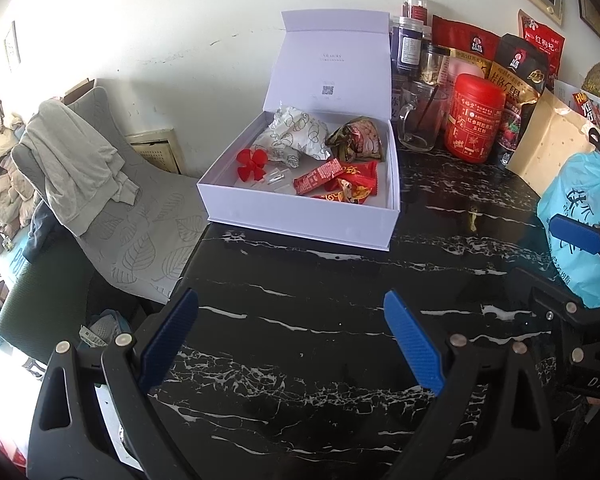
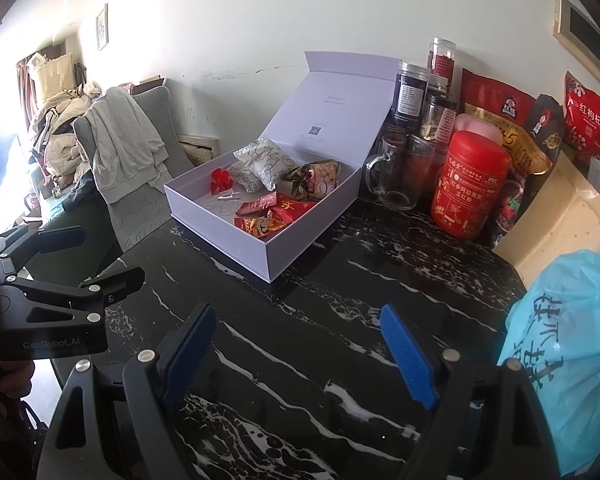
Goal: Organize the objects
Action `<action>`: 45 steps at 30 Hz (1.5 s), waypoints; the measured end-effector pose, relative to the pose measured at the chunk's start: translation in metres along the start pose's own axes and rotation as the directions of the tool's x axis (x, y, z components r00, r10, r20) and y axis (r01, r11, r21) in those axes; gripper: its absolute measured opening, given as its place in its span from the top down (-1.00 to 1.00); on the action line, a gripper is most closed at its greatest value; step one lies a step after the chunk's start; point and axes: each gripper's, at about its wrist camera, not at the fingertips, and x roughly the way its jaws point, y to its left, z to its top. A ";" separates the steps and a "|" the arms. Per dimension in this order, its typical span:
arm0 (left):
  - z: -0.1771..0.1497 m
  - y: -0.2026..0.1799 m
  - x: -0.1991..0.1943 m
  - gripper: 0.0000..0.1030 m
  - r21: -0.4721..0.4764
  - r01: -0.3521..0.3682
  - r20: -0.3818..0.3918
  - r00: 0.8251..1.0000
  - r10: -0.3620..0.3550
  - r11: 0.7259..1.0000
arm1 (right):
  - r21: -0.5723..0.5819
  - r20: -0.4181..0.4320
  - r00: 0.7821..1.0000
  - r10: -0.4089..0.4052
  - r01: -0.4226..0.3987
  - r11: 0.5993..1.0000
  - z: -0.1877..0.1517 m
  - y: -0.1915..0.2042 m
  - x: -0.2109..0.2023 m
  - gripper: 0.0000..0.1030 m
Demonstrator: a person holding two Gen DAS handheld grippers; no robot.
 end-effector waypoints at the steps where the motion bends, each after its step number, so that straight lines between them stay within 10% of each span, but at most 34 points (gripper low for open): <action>1: 0.000 0.001 -0.001 -0.83 -0.001 0.001 0.001 1.000 -0.001 1.000 | 0.000 0.000 1.000 -0.003 0.003 1.000 0.000 0.001 0.000 -0.66; 45: -0.009 -0.003 0.010 -0.83 0.033 0.040 -0.042 0.998 -0.039 0.999 | 0.006 -0.027 1.000 -0.003 0.003 1.000 -0.007 0.006 0.007 -0.66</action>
